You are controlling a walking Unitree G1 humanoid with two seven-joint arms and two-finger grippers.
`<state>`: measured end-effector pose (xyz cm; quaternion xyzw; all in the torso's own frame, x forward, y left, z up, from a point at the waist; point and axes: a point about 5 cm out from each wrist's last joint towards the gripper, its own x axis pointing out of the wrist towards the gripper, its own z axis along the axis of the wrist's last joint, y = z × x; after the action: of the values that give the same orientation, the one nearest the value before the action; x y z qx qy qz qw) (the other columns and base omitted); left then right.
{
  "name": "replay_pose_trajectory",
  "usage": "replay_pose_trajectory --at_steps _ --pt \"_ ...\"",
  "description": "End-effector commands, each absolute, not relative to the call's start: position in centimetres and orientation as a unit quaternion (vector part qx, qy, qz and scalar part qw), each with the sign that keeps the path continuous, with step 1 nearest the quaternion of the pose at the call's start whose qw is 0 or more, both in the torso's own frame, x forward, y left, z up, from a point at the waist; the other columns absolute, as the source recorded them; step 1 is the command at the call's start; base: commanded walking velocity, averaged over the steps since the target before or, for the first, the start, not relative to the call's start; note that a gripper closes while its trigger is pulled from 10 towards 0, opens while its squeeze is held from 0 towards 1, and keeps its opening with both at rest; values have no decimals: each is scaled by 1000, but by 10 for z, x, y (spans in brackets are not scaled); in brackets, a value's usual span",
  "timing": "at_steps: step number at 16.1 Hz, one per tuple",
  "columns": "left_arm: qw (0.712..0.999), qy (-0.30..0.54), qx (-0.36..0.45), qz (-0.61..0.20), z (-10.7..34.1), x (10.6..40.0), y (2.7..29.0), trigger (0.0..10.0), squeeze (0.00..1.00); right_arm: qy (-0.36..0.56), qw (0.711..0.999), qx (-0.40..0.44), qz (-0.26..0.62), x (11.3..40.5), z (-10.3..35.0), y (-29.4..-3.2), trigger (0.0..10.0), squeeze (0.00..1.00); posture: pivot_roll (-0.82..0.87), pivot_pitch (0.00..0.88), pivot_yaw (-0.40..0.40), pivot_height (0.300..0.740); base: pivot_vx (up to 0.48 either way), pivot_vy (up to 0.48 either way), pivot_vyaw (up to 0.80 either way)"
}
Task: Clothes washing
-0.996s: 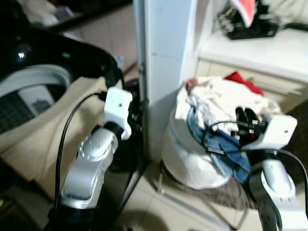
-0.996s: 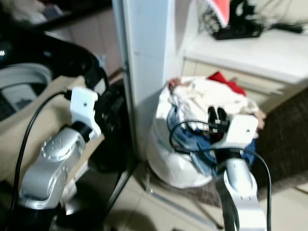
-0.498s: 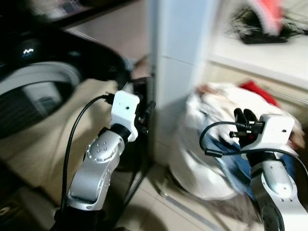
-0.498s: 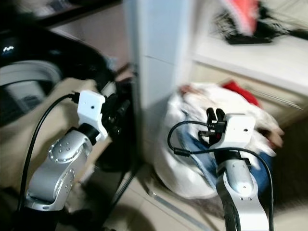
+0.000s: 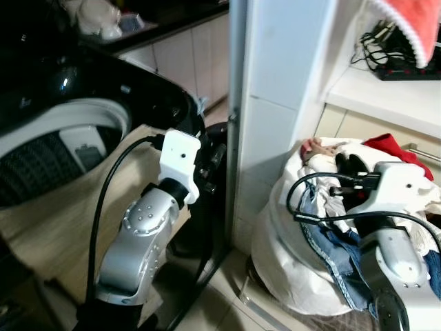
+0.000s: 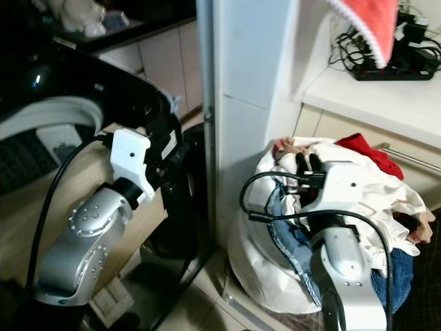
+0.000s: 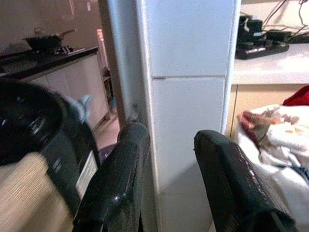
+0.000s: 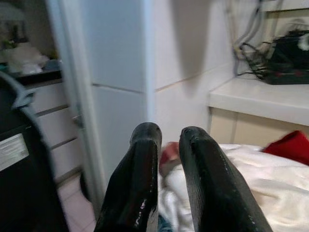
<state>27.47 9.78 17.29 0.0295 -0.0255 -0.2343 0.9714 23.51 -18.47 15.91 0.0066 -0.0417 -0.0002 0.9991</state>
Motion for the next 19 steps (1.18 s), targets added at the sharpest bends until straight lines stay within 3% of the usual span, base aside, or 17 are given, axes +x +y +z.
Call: replay_pose_trajectory --at_steps 1,3,4,13,16,19 --pt "970 -23 33 -242 173 275 98 10000 0 -29 1000 -2 4 236 160 -185 10000 0 -129 5 21 740 0 0 0" --pt "966 -26 48 -251 173 276 98 10000 0 27 999 -43 9 238 153 -196 10000 0 -131 5 20 740 0 0 0" --pt "965 -23 57 -256 173 278 99 10000 0 59 996 -66 16 241 151 -204 10000 1000 -132 4 20 740 0 0 0" --pt "959 -2 68 -276 171 284 99 10000 0 137 984 -109 -16 280 149 -265 10000 1000 -120 0 16 740 0 0 0" --pt "958 0 69 -277 170 284 98 10000 0 159 982 -96 -21 283 141 -274 10000 1000 -121 0 18 740 0 0 0" --pt "940 0 63 -335 173 277 91 10000 0 212 970 -118 -15 284 131 -291 10000 1000 -113 0 16 740 0 0 0"
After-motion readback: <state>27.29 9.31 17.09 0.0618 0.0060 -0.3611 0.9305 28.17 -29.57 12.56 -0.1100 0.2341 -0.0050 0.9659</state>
